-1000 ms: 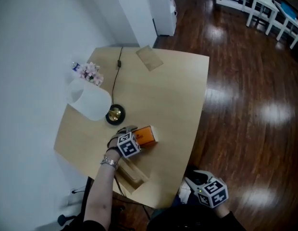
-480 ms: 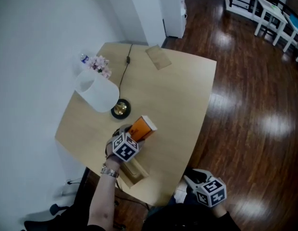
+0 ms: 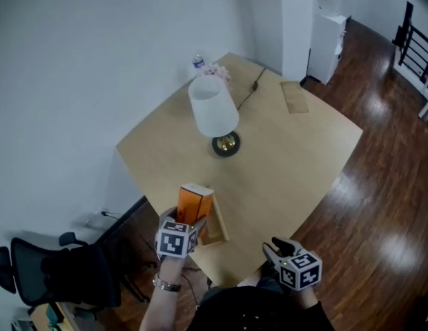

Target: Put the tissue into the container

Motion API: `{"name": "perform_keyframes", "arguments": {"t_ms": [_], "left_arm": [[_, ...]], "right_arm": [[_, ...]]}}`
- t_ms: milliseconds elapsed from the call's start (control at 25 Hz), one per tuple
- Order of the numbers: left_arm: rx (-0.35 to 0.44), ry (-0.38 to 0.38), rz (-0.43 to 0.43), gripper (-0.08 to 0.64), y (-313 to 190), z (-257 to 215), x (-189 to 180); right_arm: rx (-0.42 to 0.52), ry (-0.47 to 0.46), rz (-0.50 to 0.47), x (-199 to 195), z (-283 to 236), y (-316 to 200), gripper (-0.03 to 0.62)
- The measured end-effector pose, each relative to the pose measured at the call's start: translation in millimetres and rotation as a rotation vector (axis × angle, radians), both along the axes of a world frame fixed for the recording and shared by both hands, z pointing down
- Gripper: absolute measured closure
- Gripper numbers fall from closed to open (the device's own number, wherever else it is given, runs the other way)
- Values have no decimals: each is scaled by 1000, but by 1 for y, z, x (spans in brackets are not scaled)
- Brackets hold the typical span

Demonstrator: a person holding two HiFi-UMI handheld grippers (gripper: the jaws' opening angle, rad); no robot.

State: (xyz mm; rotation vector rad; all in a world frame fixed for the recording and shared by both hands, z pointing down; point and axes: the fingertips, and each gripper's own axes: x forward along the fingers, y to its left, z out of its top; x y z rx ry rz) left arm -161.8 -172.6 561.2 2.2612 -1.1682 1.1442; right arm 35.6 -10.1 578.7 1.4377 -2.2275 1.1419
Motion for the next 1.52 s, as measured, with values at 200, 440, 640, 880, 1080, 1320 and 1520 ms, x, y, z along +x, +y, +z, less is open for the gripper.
{"name": "perform_keyframes", "arguments": {"t_ms": [200,440,640,880,1080,1320,1520], "left_arm": [[-119,214,-318,172,24,31,-25],[-118,188,-472,172,17,57,-15],[-153,126,-525,170,15,71,-8],[-145,26,-601,169,16,89,-19],[-202,118,-597,147,16,112,-8],[-58,248,-465,61,9,68,-3],[10,407,-219,96,52,-6,22]], "right_arm": [[9,8,-167,-28,-1,-18,457],[1,-1,-285,-42,1,-19,458],[-18,-6,-289,-36,4,-21,457],[-32,-16,-252,-22,8,-18,457],[-37,-17,-207,-8,10,-15,457],[-19,-15,-189,-9,2,-15,457],[20,-6,-174,-15,-15,-21,457]]}}
